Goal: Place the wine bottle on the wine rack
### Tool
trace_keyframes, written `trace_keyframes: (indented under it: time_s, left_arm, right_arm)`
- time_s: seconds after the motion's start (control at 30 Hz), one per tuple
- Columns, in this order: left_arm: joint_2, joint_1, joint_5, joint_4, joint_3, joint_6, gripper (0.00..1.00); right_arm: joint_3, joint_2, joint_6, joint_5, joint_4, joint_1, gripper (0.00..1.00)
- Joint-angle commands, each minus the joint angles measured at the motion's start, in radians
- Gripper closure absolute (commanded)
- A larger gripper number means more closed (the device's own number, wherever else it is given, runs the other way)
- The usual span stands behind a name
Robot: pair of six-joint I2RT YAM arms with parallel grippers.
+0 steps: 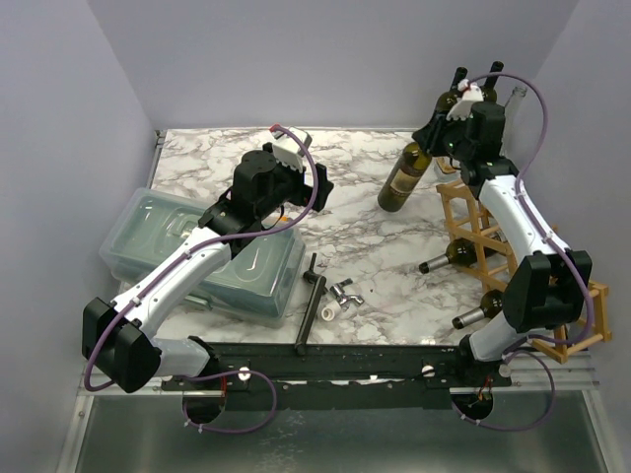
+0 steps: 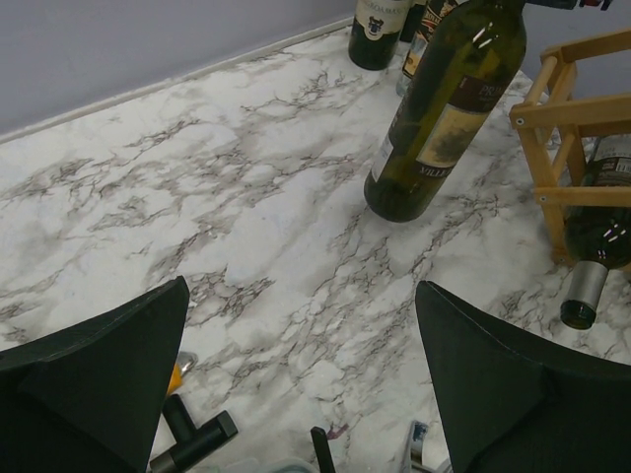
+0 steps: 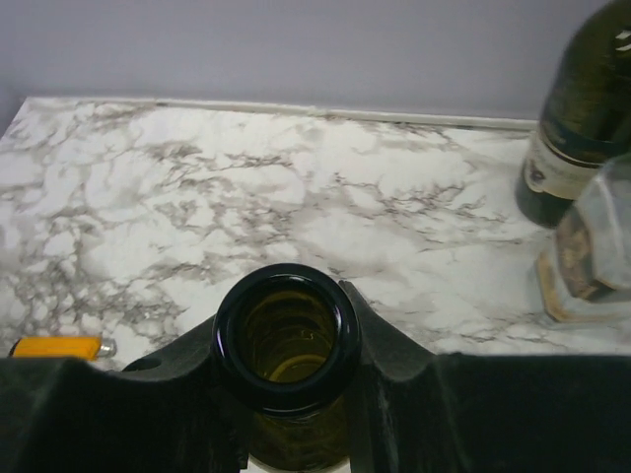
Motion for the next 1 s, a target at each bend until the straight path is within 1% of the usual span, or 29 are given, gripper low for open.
trace_keyframes:
  time_s: [0.0, 0.1, 0.23, 0.3, 0.37, 0.47, 0.6, 0.67, 0.8, 0.9, 0.97]
  left_arm:
    - [0.007, 0.003, -0.023, -0.003, 0.034, -0.002, 0.01]
    - [-0.005, 0.004, -0.044, -0.003, 0.031, -0.01, 0.02]
    - [-0.019, 0.007, -0.167, -0.011, 0.028, -0.02, 0.03]
    - [-0.023, 0.014, -0.212, -0.025, 0.034, -0.044, 0.03]
    - [-0.027, 0.024, -0.233, -0.028, 0.033, -0.057, 0.03]
    - [-0.024, 0.032, -0.272, -0.035, 0.033, -0.068, 0.03]
    - [-0.022, 0.046, -0.273, -0.046, 0.04, -0.088, 0.03]
    - [-0.018, 0.05, -0.276, -0.046, 0.039, -0.086, 0.03]
    - [-0.012, 0.068, -0.253, -0.051, 0.044, -0.102, 0.03]
    - [-0.011, 0.07, -0.259, -0.051, 0.043, -0.103, 0.03]
    - [-0.007, 0.072, -0.259, -0.055, 0.046, -0.107, 0.03]
  right_arm:
    - [0.073, -0.04, -0.047, -0.058, -0.016, 0.062, 0.99]
    - [0.055, -0.074, -0.095, -0.098, -0.044, 0.094, 0.99]
    - [0.011, -0.15, -0.199, -0.188, -0.066, 0.122, 0.99]
    - [-0.049, -0.211, -0.278, -0.215, -0.043, 0.143, 0.99]
    - [-0.106, -0.28, -0.368, -0.256, -0.019, 0.169, 0.99]
    - [-0.151, -0.365, -0.515, -0.262, -0.035, 0.218, 1.0]
    - [-0.178, -0.438, -0.598, -0.305, -0.055, 0.23, 1.0]
    - [-0.159, -0.462, -0.666, -0.324, -0.113, 0.243, 0.99]
    - [-0.132, -0.514, -0.808, -0.305, -0.225, 0.271, 0.99]
    - [-0.082, -0.538, -0.962, -0.309, -0.38, 0.297, 0.99]
    - [-0.053, -0.553, -1.028, -0.269, -0.461, 0.326, 1.0]
